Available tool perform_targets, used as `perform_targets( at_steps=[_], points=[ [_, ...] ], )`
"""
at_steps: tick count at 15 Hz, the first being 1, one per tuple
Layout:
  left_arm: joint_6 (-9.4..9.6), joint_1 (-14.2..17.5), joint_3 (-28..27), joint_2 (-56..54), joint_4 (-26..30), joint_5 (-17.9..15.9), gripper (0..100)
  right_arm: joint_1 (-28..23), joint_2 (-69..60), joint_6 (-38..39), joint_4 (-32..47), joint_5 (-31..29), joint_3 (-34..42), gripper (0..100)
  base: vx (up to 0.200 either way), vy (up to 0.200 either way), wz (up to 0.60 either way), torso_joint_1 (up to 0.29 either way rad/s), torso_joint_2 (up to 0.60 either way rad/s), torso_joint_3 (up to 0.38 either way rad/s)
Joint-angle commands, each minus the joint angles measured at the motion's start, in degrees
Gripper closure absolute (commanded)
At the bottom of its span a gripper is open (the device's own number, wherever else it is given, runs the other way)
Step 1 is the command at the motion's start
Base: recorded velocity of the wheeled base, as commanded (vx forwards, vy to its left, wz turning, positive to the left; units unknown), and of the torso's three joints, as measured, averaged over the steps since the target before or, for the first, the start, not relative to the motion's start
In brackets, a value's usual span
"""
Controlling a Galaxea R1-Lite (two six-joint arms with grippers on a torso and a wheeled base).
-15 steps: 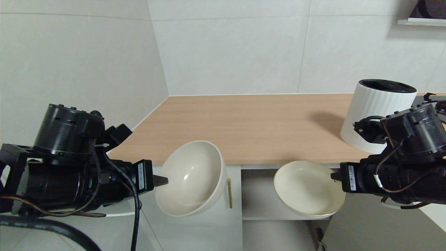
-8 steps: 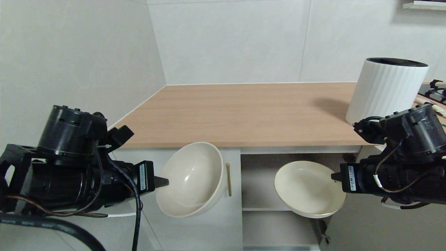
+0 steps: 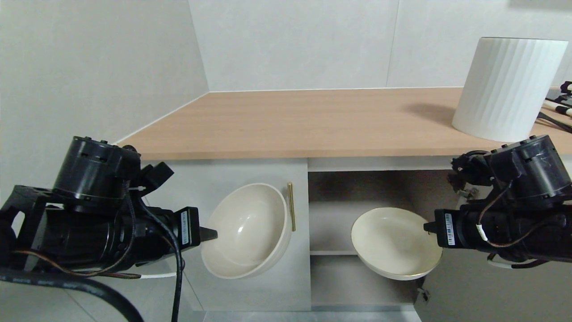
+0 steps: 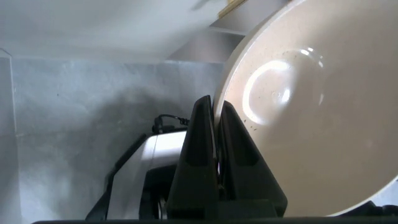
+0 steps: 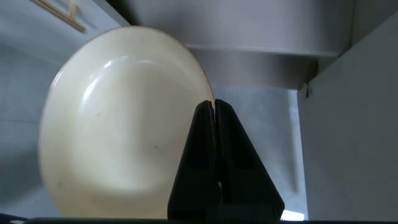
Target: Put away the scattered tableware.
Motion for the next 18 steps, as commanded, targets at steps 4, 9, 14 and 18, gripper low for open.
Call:
perform_targets(
  at_steps=[4,9,14,18],
  points=[
    [-0.03,0.0,0.0,0.2,-0.1,0.0,100,0.0,0.2,0.0,0.0,0.0,0.0,100,0.0,0.0,0.0,-0.085,0.33,0.242],
    [-0.03,0.0,0.0,0.5,-0.1,0.0,100,0.0,2.1,0.0,0.0,0.0,-0.6,100,0.0,0.0,0.0,-0.009,0.03,0.017],
    [-0.03,0.0,0.0,0.5,-0.1,0.0,100,-1.6,14.7,0.7,-8.7,-0.3,-0.3,100,0.0,0.0,0.0,0.0,0.0,0.0],
    [-0.03,0.0,0.1,0.5,-0.1,-0.1,100,-5.9,29.9,0.8,-20.4,-0.6,-1.0,100,0.0,0.0,0.0,0.0,0.0,0.0]
  ],
)
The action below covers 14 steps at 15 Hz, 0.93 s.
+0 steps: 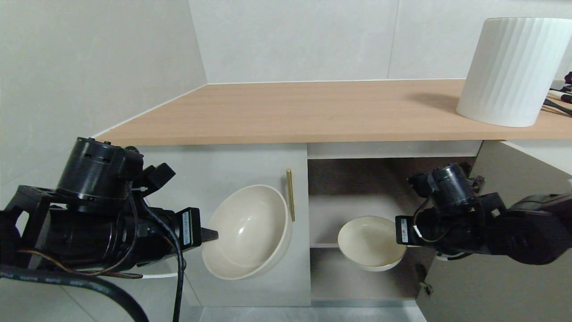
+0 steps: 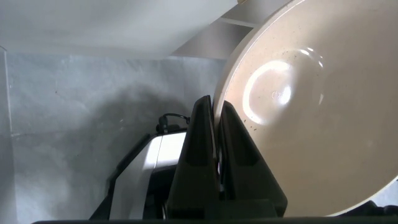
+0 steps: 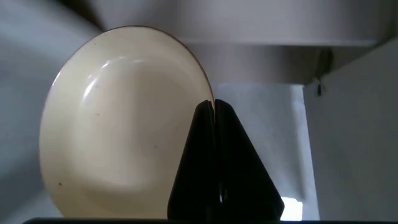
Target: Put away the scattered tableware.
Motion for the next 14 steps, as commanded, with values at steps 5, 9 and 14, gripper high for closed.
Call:
perform_targets(
  at_steps=[5,9,14],
  points=[
    [-0.03,0.0,0.3,0.1,0.0,-2.4,100,-4.4,23.7,0.4,-23.0,-5.1,-1.7,100,0.0,0.0,0.0,0.0,0.0,0.0],
    [-0.03,0.0,0.3,0.1,0.0,-2.4,100,-5.5,28.2,0.5,-25.0,-6.9,-4.8,100,0.0,0.0,0.0,0.0,0.0,0.0],
    [0.05,-0.3,0.4,1.1,0.0,-2.5,100,-6.5,30.8,2.0,-25.0,-9.7,-8.8,100,0.0,0.0,0.0,0.0,0.0,0.0]
  ],
)
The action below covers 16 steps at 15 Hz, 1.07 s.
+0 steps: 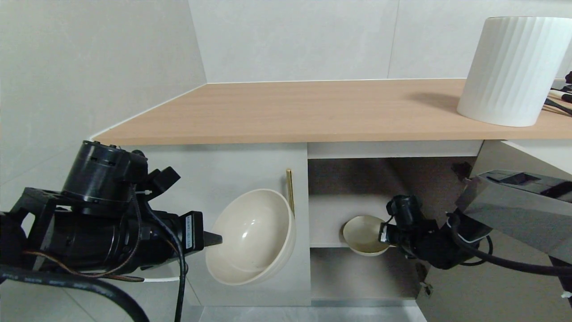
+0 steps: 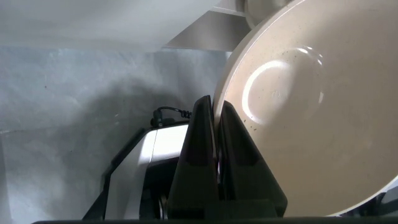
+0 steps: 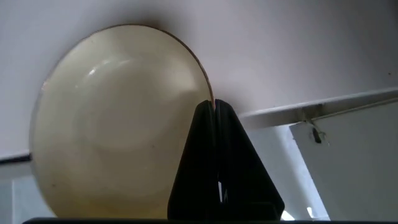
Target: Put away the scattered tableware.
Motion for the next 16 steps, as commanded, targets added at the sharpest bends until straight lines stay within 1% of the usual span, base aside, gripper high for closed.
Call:
perform_targets(
  at_steps=[1,3,5,9,11,16],
  points=[
    [-0.01,0.0,0.1,0.6,0.0,0.0,100,-0.7,1.2,0.3,0.0,-0.8,-1.9,100,0.0,0.0,0.0,0.0,0.0,0.0],
    [-0.01,0.0,0.1,0.7,0.0,-0.1,100,-0.8,2.5,2.2,0.7,-2.3,-4.2,100,0.0,0.0,0.0,0.0,0.0,0.0],
    [-0.01,0.0,0.1,0.7,0.0,0.0,100,-1.2,3.8,2.3,0.7,-3.9,-6.2,100,0.0,0.0,0.0,0.0,0.0,0.0],
    [-0.01,0.0,0.1,0.9,0.0,-0.1,100,-1.9,6.2,2.4,0.7,-4.5,-9.0,100,0.0,0.0,0.0,0.0,0.0,0.0],
    [-0.01,0.0,0.1,1.0,0.0,-0.1,100,-2.2,7.7,2.4,0.7,-6.3,-11.2,100,0.0,0.0,0.0,0.0,0.0,0.0],
    [-0.01,0.0,0.1,1.1,0.0,0.0,100,-2.5,7.8,2.7,0.7,-6.6,-11.8,100,0.0,0.0,0.0,0.0,0.0,0.0]
  ],
)
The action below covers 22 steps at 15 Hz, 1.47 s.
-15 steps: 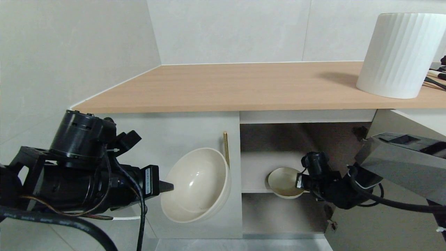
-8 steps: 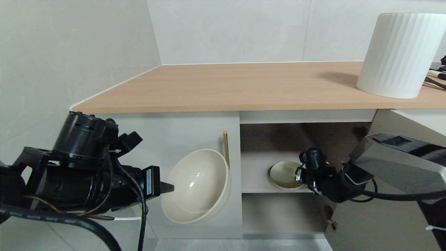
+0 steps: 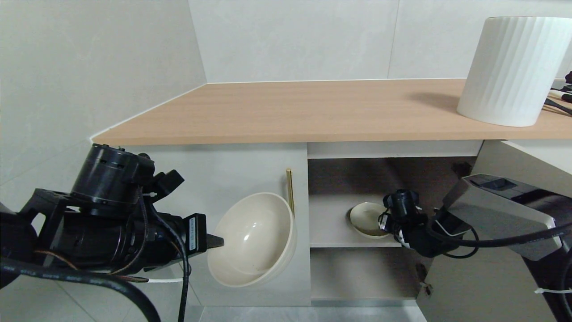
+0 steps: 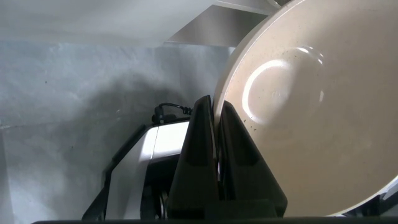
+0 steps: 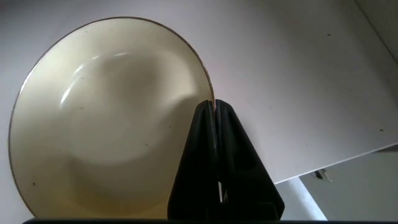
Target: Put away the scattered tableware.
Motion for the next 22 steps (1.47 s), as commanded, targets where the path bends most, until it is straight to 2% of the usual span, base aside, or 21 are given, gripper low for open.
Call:
perform_targets(
  at_steps=[1,11,12,17,19,22],
  points=[
    [-0.03,0.0,0.0,0.1,0.0,-0.1,100,0.0,0.0,0.1,-0.3,0.0,-0.1,100,0.0,0.0,0.0,0.0,0.0,0.0],
    [-0.12,0.0,-0.1,0.5,-0.2,0.0,100,0.5,-0.2,0.1,-0.3,-0.1,0.3,100,0.0,0.0,0.0,0.0,0.0,0.0],
    [-0.03,0.0,-0.1,0.5,-0.2,0.0,100,0.5,-0.2,0.2,-0.4,-0.2,0.2,0,0.0,0.0,0.0,0.0,0.0,0.0],
    [-0.03,-0.1,-0.1,0.5,-0.3,0.1,100,0.7,-1.7,0.3,-0.5,-0.8,1.0,0,0.0,0.0,0.0,0.0,0.0,0.0],
    [0.14,-0.8,-0.4,1.4,-0.4,0.4,100,0.5,-6.9,0.2,-0.4,-2.5,4.2,0,0.0,0.0,0.0,0.0,0.0,0.0],
    [4.27,-2.1,-1.3,2.1,-0.4,3.1,100,0.0,-17.1,-1.4,0.2,3.0,12.8,0,0.0,0.0,0.0,0.0,0.0,0.0]
  ],
)
